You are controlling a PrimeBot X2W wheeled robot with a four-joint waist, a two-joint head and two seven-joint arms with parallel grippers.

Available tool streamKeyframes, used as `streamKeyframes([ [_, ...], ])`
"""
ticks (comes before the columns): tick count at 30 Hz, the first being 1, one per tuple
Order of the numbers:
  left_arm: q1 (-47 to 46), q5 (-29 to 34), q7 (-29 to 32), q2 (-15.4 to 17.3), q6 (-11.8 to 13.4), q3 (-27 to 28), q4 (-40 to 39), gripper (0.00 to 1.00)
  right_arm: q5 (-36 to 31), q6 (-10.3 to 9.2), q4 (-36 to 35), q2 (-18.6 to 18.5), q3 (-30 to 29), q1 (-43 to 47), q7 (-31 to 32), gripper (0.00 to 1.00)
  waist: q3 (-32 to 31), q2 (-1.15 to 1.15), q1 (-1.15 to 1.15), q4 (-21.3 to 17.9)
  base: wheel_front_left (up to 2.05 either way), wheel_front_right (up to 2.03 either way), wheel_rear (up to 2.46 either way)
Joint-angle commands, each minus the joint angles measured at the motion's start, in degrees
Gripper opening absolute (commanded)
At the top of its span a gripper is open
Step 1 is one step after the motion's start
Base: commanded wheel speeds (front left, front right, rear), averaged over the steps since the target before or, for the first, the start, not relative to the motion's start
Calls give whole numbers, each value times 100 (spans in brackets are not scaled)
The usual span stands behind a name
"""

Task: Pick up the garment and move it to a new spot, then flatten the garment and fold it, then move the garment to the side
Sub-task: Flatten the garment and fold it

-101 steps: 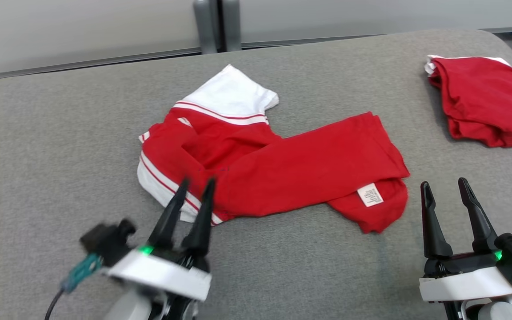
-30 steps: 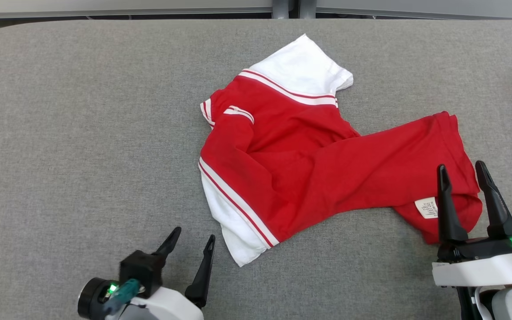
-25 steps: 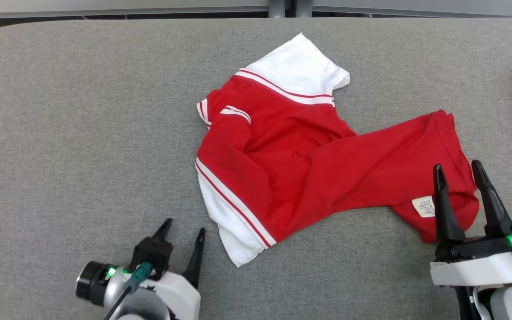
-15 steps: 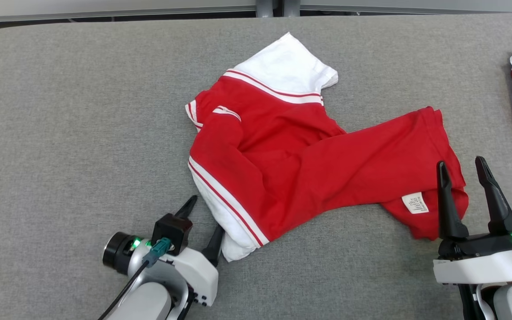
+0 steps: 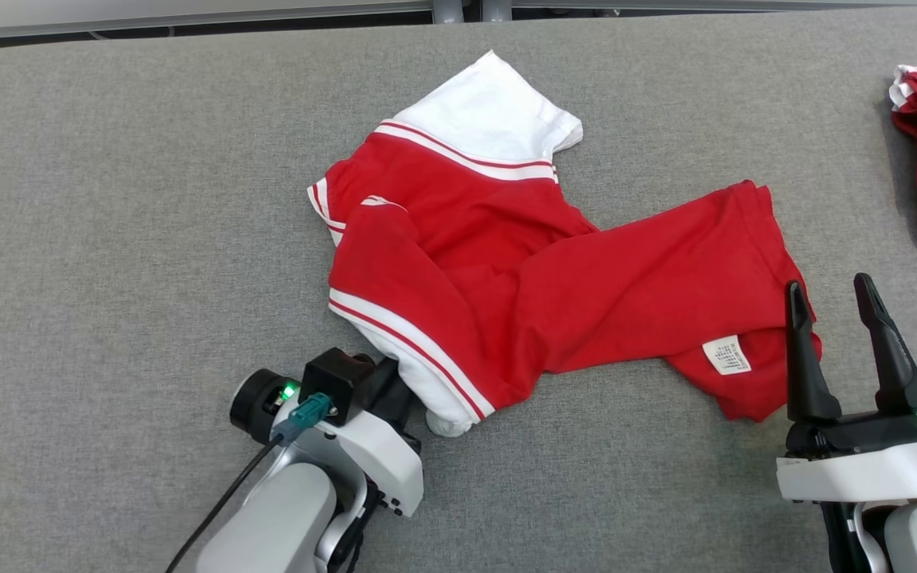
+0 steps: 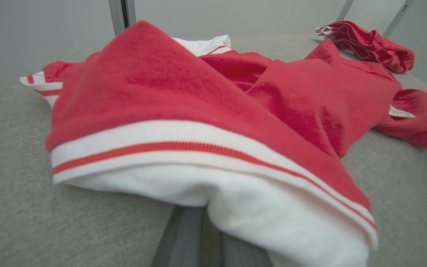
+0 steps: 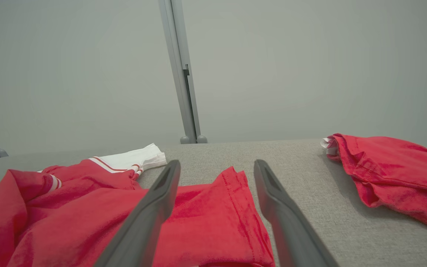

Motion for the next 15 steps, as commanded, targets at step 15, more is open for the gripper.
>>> streamKeyframes([
  [15, 621, 1023, 1187, 1649, 1182, 189, -2578, 0, -3, -11, 10, 106, -102, 79, 1, 100, -107, 0, 0, 353, 0, 0, 0],
])
